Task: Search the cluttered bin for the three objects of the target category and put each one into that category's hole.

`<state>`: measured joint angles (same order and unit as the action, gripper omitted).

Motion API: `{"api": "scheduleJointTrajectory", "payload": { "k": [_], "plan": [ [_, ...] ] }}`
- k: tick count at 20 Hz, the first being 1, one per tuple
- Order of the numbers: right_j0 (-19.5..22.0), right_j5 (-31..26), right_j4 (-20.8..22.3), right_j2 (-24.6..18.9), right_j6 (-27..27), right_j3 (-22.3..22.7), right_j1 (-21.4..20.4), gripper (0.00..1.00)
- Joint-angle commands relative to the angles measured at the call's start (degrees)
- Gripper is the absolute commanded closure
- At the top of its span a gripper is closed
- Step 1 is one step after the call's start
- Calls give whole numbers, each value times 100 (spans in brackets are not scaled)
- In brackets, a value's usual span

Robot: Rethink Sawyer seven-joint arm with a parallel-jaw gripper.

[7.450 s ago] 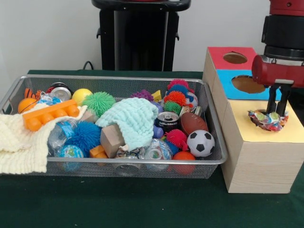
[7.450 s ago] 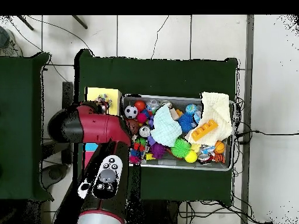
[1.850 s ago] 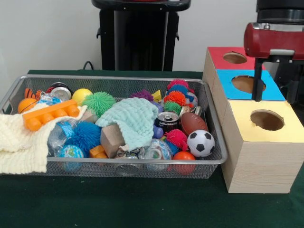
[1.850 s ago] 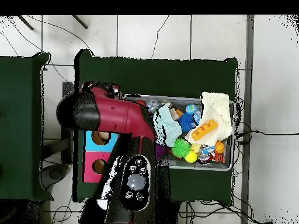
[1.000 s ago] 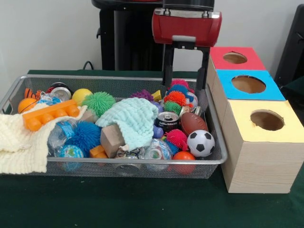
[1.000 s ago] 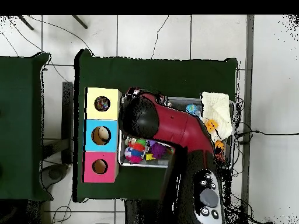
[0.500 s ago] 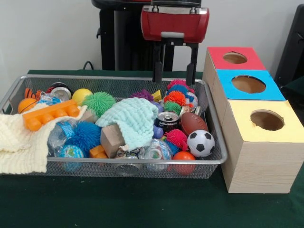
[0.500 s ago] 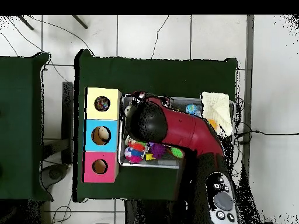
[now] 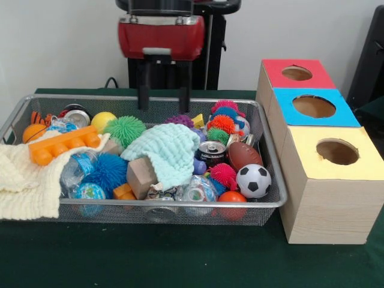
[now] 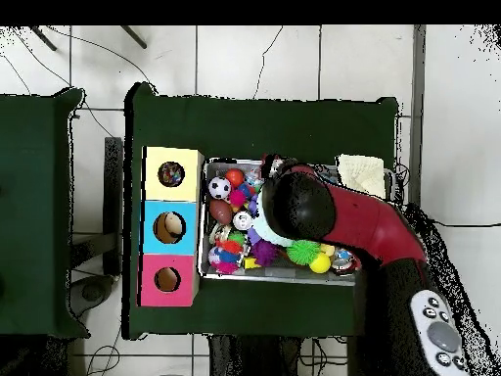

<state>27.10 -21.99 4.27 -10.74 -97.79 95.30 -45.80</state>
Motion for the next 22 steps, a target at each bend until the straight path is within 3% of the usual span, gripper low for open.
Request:
{"api": "scheduleJointTrajectory", "payload": {
  "k": [1,6,16,22],
  "plan": [
    [704,-874,664,-951,1573,562,-68,0],
    [988,-1008,888,-1235,1483,593,-166,0],
    [869,-1161,1397,-1325,1163,327,-87,0],
    [890,-869,1777,-1351,1027,199,196,0]
  ]
}}
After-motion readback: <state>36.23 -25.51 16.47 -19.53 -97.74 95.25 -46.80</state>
